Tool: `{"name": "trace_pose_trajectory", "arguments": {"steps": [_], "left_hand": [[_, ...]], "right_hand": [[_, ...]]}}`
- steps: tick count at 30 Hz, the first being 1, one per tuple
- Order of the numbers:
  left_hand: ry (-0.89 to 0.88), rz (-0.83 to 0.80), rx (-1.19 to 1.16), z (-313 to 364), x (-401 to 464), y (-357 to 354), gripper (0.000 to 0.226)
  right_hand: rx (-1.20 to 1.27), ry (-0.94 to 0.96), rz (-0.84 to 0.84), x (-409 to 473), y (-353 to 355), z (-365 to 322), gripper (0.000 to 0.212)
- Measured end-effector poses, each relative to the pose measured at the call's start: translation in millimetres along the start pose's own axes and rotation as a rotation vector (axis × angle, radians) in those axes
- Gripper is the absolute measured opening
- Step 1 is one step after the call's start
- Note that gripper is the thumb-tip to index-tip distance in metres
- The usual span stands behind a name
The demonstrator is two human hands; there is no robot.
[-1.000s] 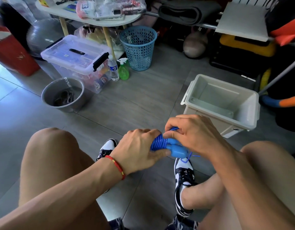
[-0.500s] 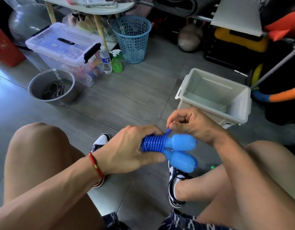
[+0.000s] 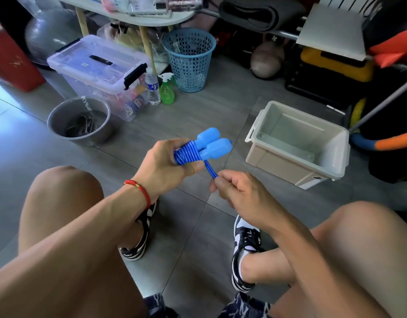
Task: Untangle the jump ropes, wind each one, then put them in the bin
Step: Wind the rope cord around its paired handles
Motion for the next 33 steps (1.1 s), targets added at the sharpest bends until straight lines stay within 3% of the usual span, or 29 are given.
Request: {"name": "trace_pose_trajectory", "arguments": {"steps": [4,8,12,14,16,20,26,33], "left_hand": [[0.025,0.149,0.290,2.8,-1.2,-5.6,0.042],[-0.013,0.270,0.580,7.2,-6.0,-11.9,0.046],[-0.126,0.231,0.856,11.3,-11.9,-27.3,0.044],[-0.173,0.155,0.908,12.3,-15.6,-33.6,0.043],[-0.261,0.053,0.934,11.8,-21.0,-41.4,0.044],[-0.378,-0.126,0.902,8.7,-32.3,-47.1,0.046],[-0.372,-0.194,0.774,9.2,-41.4,-43.5,0.052],[-0.403,-0.240,0.813,11.4,-43.7,-48.5,0.045]], "right_hand": [[-0.088,-0.090,0.032,-2.9,-4.8,-2.3,0.034],[-0.408,-0.071,0.010,-5.5,-4.9,-12.3,0.032],[-0.811,0.078,0.001,-10.4,4.2,-17.7,0.009],[-0.879,0.174,0.026,-11.2,13.3,-18.1,0.012],[-0.856,0.213,0.069,-10.1,23.1,-16.1,0.013],[-0.685,0.041,0.079,-11.5,36.0,-7.1,0.012],[-0.129,-0.101,-0.052,-11.1,50.3,5.0,0.013],[-0.107,-0.099,-0.199,-7.4,55.3,11.6,0.011]]}}
Point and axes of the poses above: each hand's wrist, its own x-axis towards the middle knuckle, its own y-axis out of the back of the hand, z = x × y, the point moved 2 cm from there along x, towards the middle knuckle, and after that the axes turned 14 degrees about y, right-handed, at the moved point
